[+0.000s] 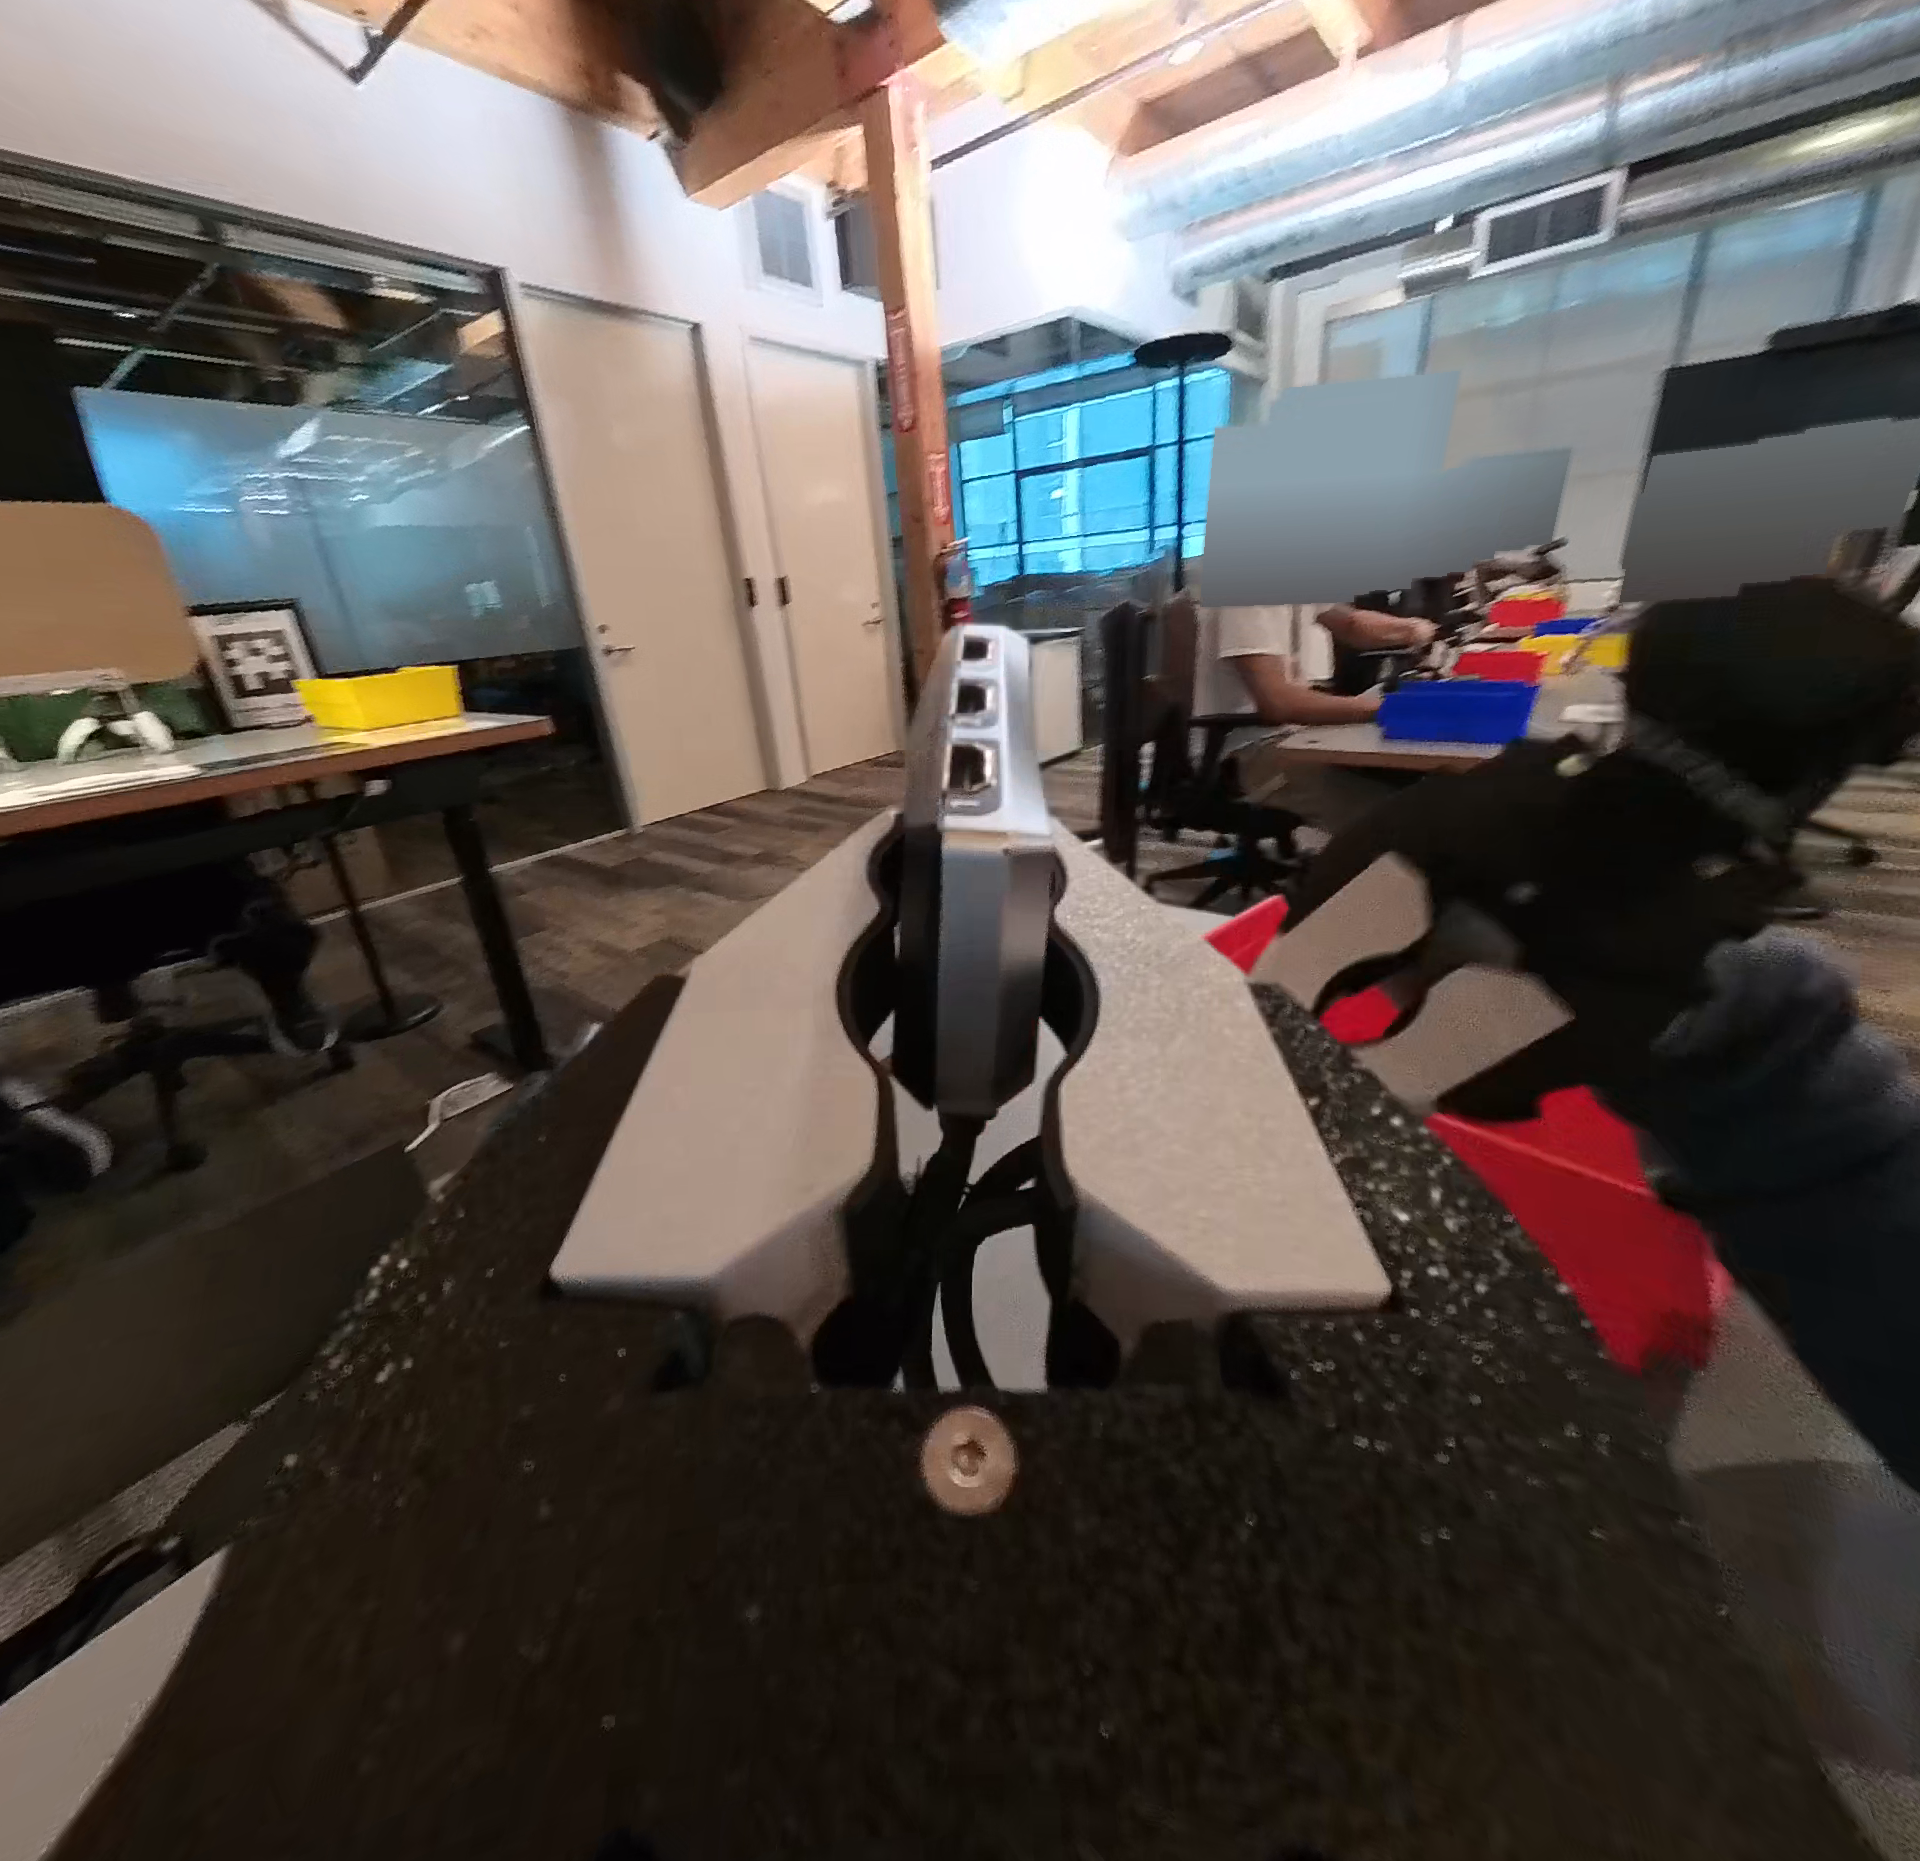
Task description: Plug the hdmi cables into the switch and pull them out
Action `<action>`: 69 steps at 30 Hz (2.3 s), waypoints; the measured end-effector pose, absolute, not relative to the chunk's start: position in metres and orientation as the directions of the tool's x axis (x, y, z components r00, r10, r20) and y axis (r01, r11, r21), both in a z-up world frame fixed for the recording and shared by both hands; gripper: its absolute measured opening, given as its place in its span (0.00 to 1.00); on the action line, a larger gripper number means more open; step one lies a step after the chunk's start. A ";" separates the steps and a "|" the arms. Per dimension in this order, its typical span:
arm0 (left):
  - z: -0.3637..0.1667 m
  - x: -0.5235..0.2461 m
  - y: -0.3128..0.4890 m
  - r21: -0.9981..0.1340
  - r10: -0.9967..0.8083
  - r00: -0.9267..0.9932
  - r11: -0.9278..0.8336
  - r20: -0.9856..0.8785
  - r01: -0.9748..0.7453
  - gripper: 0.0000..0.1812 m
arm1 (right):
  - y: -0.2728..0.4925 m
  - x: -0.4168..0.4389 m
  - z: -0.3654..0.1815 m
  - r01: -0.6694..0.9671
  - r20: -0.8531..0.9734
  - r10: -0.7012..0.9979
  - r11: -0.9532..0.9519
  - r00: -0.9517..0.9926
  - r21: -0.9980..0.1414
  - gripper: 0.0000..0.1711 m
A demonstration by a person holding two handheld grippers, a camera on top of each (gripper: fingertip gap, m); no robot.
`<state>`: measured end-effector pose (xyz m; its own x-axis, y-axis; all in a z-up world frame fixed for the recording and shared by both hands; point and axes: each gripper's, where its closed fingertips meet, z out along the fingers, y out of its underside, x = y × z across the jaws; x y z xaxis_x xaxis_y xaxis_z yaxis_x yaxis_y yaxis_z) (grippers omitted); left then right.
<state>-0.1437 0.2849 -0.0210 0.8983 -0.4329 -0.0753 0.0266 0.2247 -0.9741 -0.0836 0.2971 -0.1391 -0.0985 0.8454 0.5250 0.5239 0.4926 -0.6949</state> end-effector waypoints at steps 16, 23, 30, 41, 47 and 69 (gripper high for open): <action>-0.026 -0.156 0.289 -0.973 -0.449 0.893 0.206 -0.003 0.101 0.11 | 0.353 -0.020 -0.096 0.540 0.515 0.821 0.325 0.247 -0.777 0.02; -0.011 -0.128 0.268 -0.927 -0.680 0.732 0.292 -0.030 0.234 0.10 | 0.357 -0.039 -0.076 0.338 0.306 0.876 0.179 0.373 -0.924 0.04; 0.001 -0.122 0.258 -0.880 -0.752 0.659 0.316 -0.005 0.354 0.10 | 0.350 -0.057 -0.085 0.367 0.309 0.874 0.166 0.375 -0.915 0.03; -0.002 -0.156 0.278 -0.878 -0.565 0.821 0.350 0.081 0.327 0.10 | 0.360 -0.039 -0.069 0.334 0.318 0.822 0.167 0.473 -0.928 0.02; -0.009 -0.178 0.287 -0.869 -0.493 0.852 0.326 0.179 0.372 0.10 | 0.361 -0.019 -0.056 0.289 0.292 0.820 0.162 0.493 -0.944 0.02; -0.014 -0.170 0.287 -0.938 -0.414 0.910 0.314 0.002 0.144 0.10 | 0.374 -0.004 -0.119 0.576 0.309 0.869 0.035 0.386 -0.817 0.02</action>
<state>-0.1698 0.2871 -0.0145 0.9105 -0.4135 0.0016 0.1442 0.3138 -0.9385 -0.0043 0.3737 -0.1191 0.3857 0.8695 0.3086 0.5757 0.0346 -0.8169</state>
